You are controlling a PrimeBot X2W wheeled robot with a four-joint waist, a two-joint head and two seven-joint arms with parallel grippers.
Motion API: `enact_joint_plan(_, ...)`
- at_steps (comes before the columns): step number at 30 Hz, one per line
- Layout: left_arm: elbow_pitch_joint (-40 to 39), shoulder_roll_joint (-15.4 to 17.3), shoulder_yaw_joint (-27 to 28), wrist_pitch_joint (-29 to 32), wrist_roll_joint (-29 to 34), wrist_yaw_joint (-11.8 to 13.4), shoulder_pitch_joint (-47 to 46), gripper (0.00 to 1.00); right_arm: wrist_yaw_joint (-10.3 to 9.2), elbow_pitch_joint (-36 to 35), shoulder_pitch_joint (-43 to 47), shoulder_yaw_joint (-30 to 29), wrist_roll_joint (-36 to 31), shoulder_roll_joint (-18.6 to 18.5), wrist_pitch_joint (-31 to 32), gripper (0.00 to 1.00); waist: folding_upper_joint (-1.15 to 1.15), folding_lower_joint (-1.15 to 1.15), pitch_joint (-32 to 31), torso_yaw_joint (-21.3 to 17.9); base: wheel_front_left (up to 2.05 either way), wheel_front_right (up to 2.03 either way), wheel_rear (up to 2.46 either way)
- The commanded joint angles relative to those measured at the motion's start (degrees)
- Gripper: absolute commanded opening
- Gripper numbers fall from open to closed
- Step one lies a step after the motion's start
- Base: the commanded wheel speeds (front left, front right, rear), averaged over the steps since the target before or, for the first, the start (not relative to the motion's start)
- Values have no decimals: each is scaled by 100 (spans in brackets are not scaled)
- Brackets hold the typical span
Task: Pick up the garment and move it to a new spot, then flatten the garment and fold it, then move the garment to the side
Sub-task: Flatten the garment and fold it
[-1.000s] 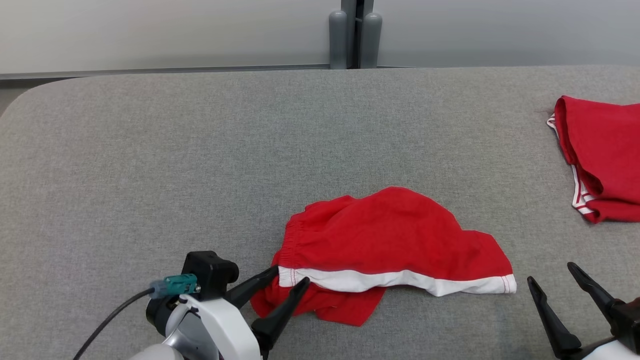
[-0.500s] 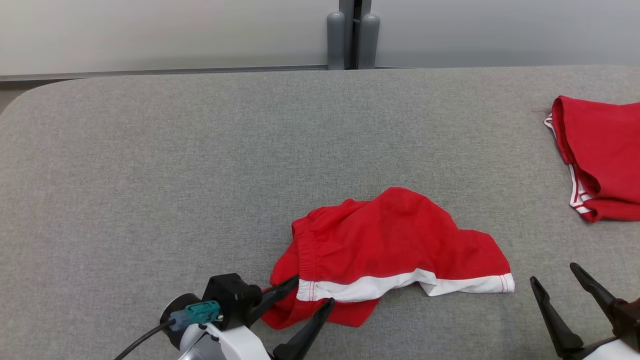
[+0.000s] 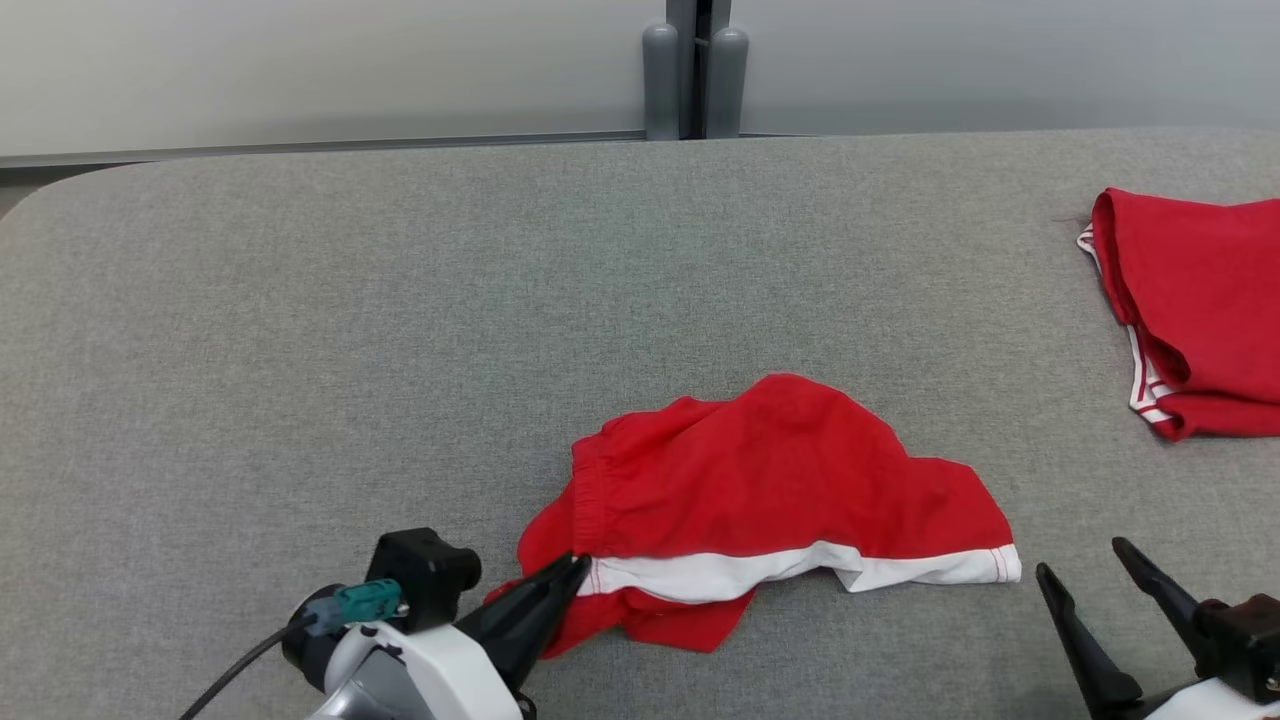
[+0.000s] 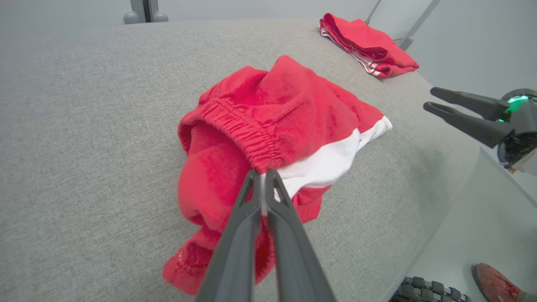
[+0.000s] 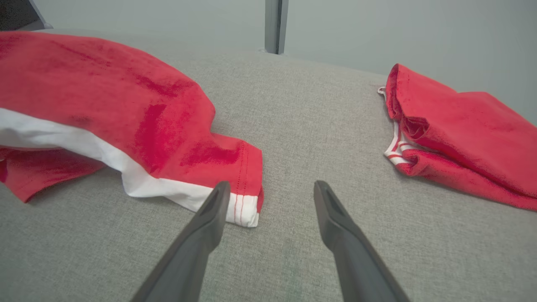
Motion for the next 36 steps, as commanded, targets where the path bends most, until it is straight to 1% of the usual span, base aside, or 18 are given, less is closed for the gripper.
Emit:
enact_joint_plan(1, 32, 91, 137, -119, -52, 38, 67, 0, -12, 129, -107, 98, 186, -31, 93, 100, 0, 0, -4, 22, 0, 0, 0)
enact_joint_plan(4, 39, 147, 269, -242, -106, 56, 84, 0, -12, 262, -174, 233, 305, -87, 188, 100, 0, 0, 9, 61, 0, 0, 0)
enact_joint_plan(8, 71, 216, 426, -368, -164, 62, 69, 0, -12, 644, -467, 626, 474, -149, 164, 100, 0, 0, 67, 127, 0, 0, 0)
enact_joint_plan(11, 135, 204, 476, -413, -190, 19, 19, 0, -12, 1049, -700, 924, 618, -161, 190, 100, 0, 0, 99, 185, 0, 0, 0)
enact_joint_plan(14, 205, 168, 475, -437, -180, -18, -40, 0, -12, 1401, -847, 1101, 703, -174, 198, 100, 0, 0, 114, 238, 0, 0, 0)
enact_joint_plan(19, 297, 144, 511, -505, -236, -59, -55, 0, -9, 1774, -1055, 1430, 767, -177, 22, 100, 0, 0, 136, 239, 0, 0, 0)
enact_joint_plan(20, 313, 146, 515, -517, -234, -63, -50, 0, -7, 1844, -1117, 1492, 765, -163, -31, 96, 0, 0, 140, 228, 0, 0, 0)
enact_joint_plan(21, 323, 147, 525, -533, -237, -61, -44, 0, -7, 1903, -1181, 1591, 785, -149, -62, 78, 0, 0, 147, 217, 0, 0, 0)
enact_joint_plan(22, 329, 147, 535, -535, -250, -55, -41, 0, -7, 1981, -1257, 1660, 794, -133, -102, 47, 0, 0, 156, 205, 0, 0, 0)
enact_joint_plan(23, 342, 148, 542, -546, -265, -58, -42, 0, -7, 2051, -1327, 1734, 806, -122, -129, 20, 0, 0, 164, 197, 0, 0, 0)
enact_joint_plan(24, 349, 148, 545, -547, -267, -58, -50, 0, -7, 2117, -1392, 1805, 822, -114, -160, 0, 0, 0, 172, 195, 0, 0, 0)
enact_joint_plan(27, 369, 181, 561, -550, -247, -49, -84, 0, -7, 2217, -1503, 1939, 876, -171, -260, 0, 0, 0, 169, 202, 0, 0, 0)
enact_joint_plan(30, 377, 197, 643, -662, -245, -41, -91, 0, -13, 2126, -1525, 1777, 860, -324, -490, 0, 0, 0, 106, 183, 0, 0, 0)
enact_joint_plan(33, 348, 247, 765, -801, -225, -103, -187, 0, -13, 1803, -1400, 1458, 966, -432, -647, 0, 0, 0, -13, 128, 0, 0, 0)
enact_joint_plan(36, 239, 295, 915, -873, -206, -232, -455, 0, -13, 1234, -1393, 1073, 1070, -718, -617, 0, 0, 0, -132, 48, 0, 0, 0)
